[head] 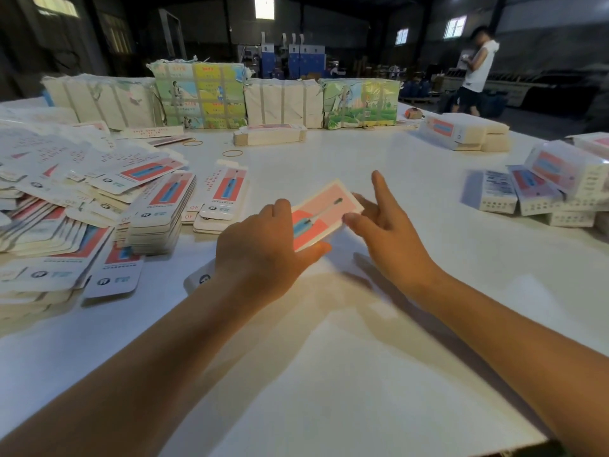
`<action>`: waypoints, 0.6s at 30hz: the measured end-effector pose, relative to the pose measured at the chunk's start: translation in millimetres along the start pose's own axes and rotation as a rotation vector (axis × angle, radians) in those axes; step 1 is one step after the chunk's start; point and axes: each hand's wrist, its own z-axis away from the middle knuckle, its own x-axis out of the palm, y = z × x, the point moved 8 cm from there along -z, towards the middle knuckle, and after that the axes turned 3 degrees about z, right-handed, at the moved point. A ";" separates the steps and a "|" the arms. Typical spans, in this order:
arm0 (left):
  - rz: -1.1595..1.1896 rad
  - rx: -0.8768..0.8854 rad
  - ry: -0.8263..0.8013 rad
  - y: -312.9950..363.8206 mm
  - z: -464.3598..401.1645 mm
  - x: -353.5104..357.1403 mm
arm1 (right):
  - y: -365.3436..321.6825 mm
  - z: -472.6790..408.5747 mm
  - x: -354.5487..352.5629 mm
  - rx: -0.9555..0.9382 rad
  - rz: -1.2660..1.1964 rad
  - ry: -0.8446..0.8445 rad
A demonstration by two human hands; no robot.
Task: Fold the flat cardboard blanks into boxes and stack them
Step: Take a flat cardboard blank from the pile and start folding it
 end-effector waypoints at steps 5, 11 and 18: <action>-0.054 0.047 -0.027 -4.6 -0.6 3.1 | -1.1 10.0 14.6 -0.158 0.483 -0.092; -0.016 0.051 -0.114 -9.5 -2.5 0.7 | -5.8 8.6 16.0 -0.259 0.623 -0.111; -0.094 0.156 -0.303 -4.0 2.0 16.5 | -17.0 15.6 26.4 -0.522 0.976 -0.272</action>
